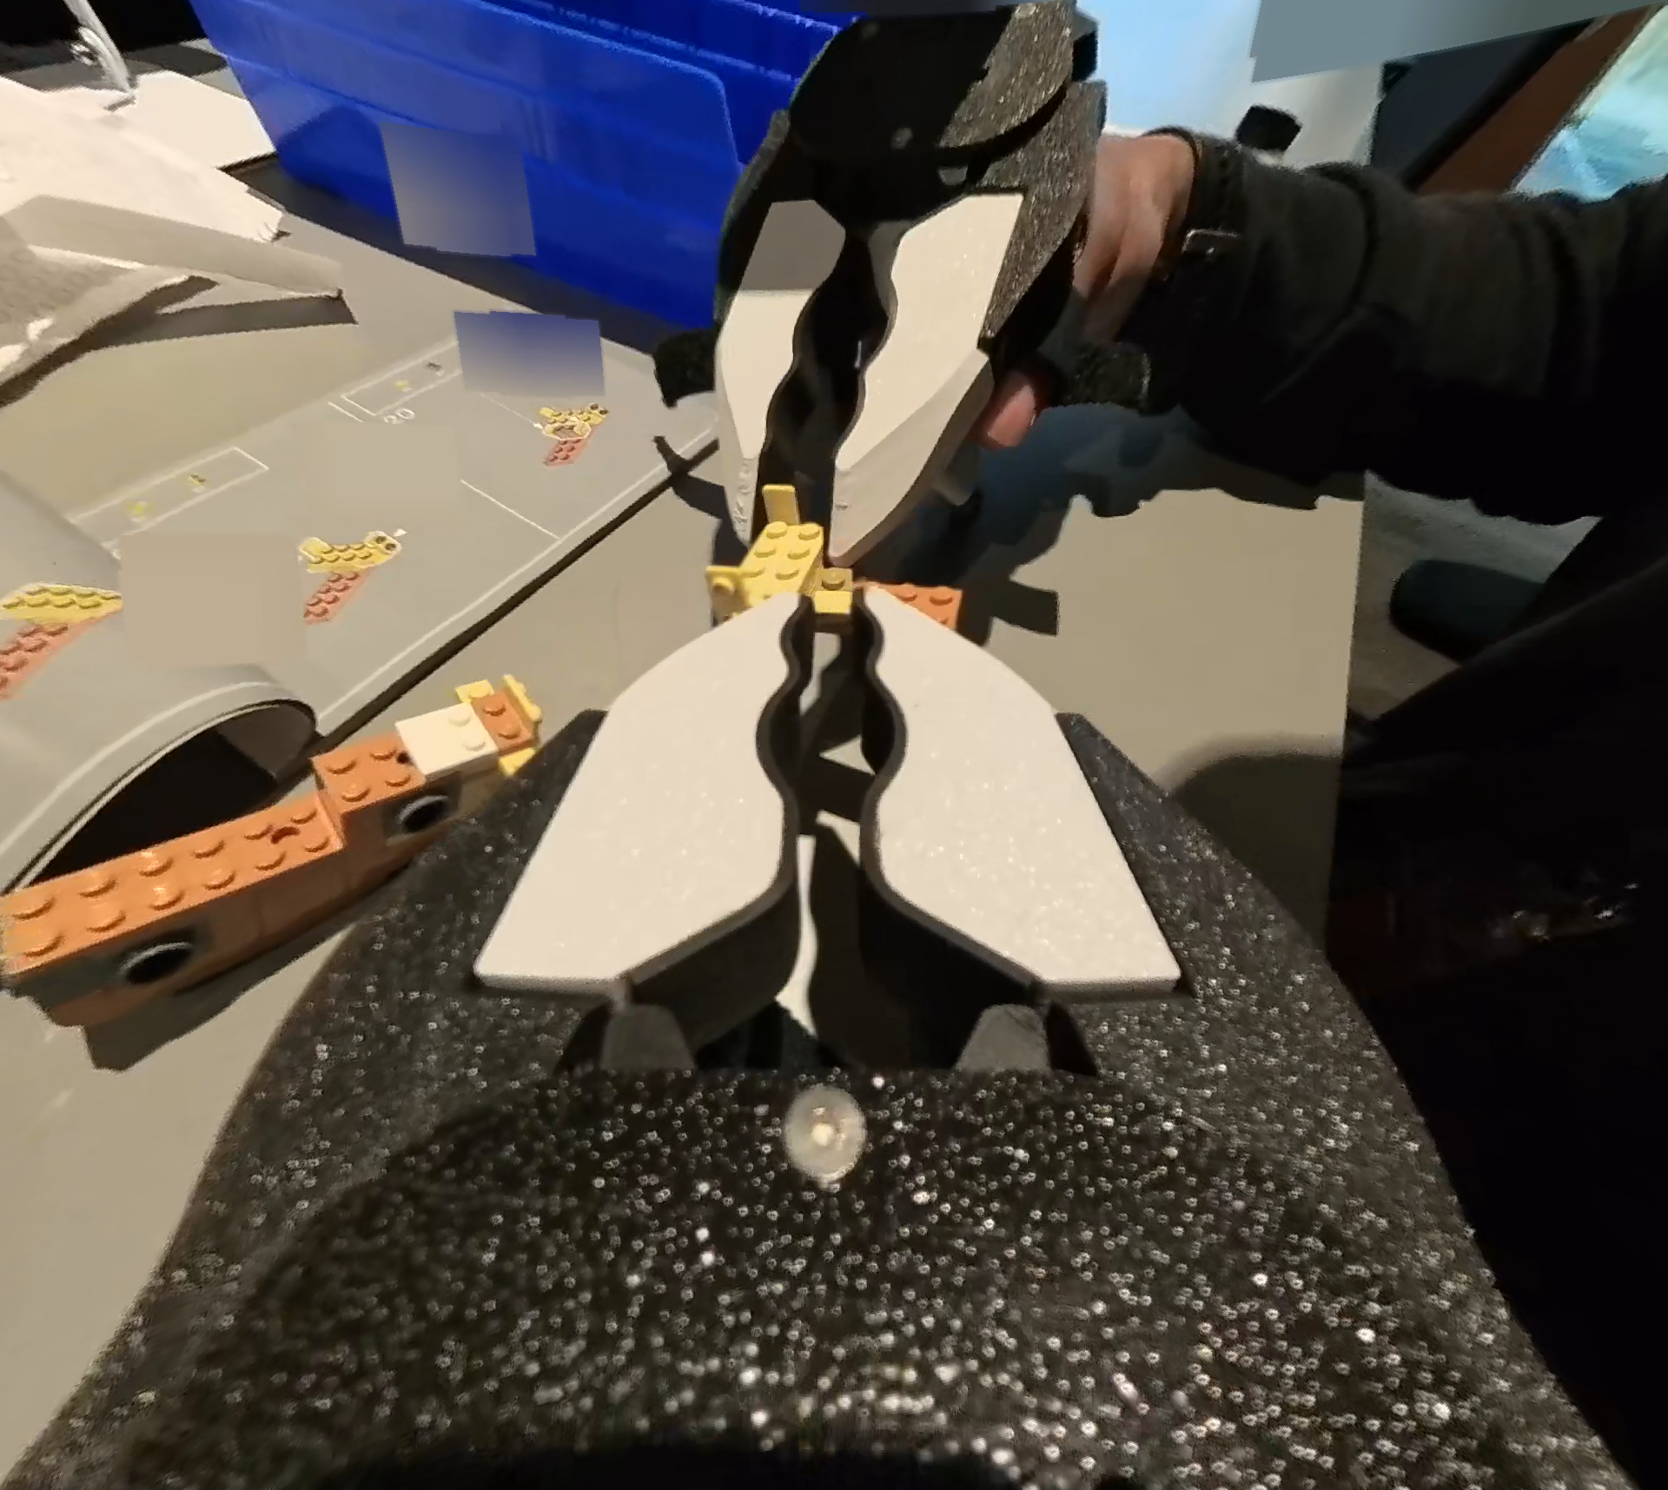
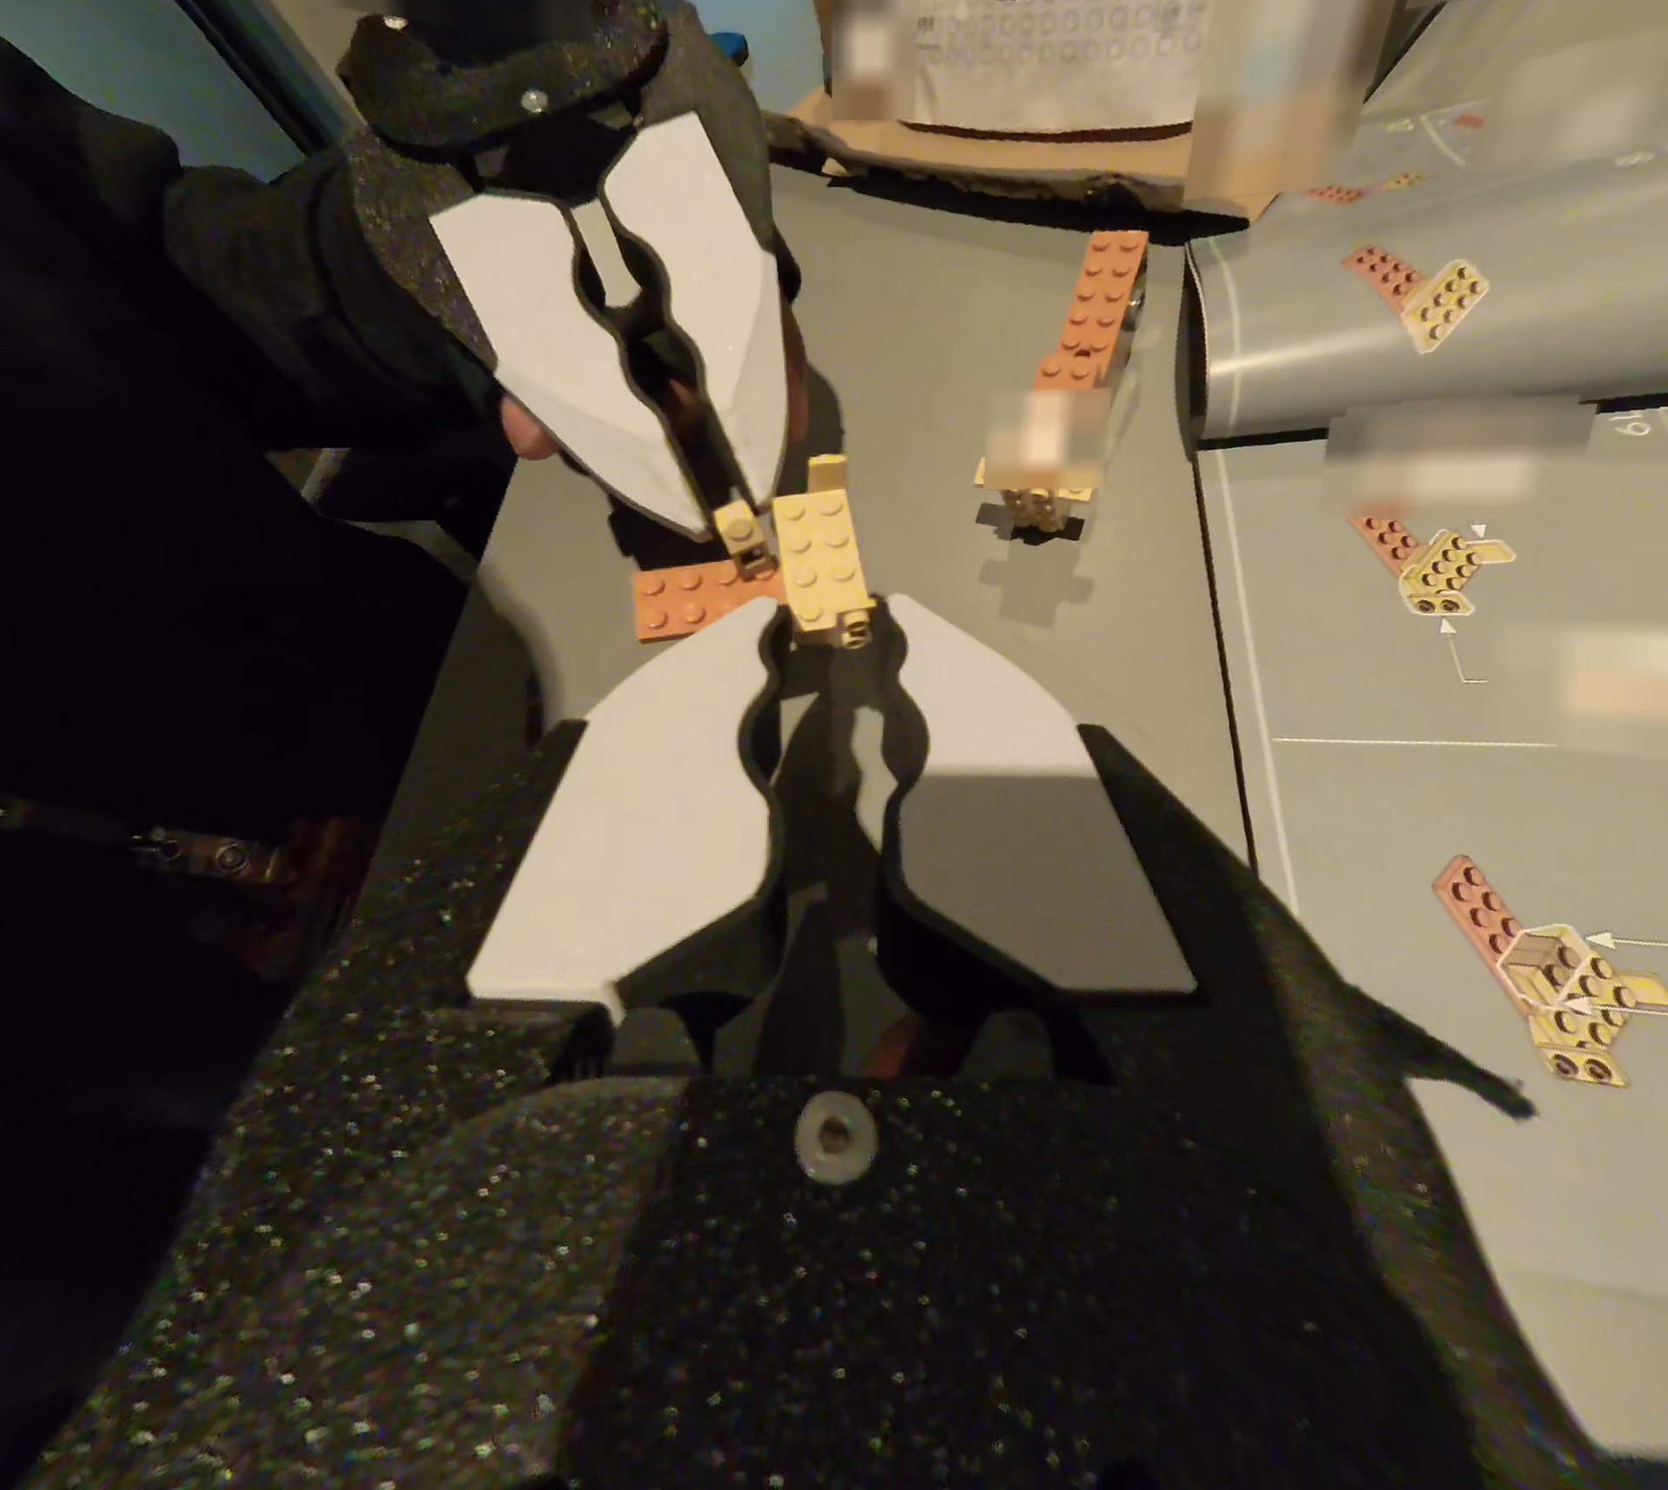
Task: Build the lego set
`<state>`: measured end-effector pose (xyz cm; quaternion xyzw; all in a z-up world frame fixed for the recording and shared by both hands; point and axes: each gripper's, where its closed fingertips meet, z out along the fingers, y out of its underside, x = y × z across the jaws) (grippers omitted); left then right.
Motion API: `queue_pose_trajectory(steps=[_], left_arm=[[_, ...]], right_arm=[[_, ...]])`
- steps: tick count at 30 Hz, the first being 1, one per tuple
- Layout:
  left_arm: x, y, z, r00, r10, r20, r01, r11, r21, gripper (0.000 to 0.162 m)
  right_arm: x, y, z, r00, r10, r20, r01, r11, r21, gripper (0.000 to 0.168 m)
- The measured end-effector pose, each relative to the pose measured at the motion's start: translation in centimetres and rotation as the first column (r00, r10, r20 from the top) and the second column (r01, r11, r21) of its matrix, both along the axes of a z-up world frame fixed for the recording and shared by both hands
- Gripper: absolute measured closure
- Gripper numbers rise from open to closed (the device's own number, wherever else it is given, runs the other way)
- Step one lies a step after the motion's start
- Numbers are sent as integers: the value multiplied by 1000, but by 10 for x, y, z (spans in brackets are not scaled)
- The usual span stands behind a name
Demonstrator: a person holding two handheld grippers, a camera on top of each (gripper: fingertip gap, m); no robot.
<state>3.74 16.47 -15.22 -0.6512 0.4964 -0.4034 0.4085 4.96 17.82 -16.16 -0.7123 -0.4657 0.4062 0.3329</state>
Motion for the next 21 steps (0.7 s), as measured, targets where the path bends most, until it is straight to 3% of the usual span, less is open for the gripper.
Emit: queue_pose_trajectory(steps=[21], left_arm=[[-1, 0, 5, 981, 119, -155, -91, 980, 175, 155]], right_arm=[[-1, -2, 5, 1000, -9, 1, 9, 999, 43, 151]])
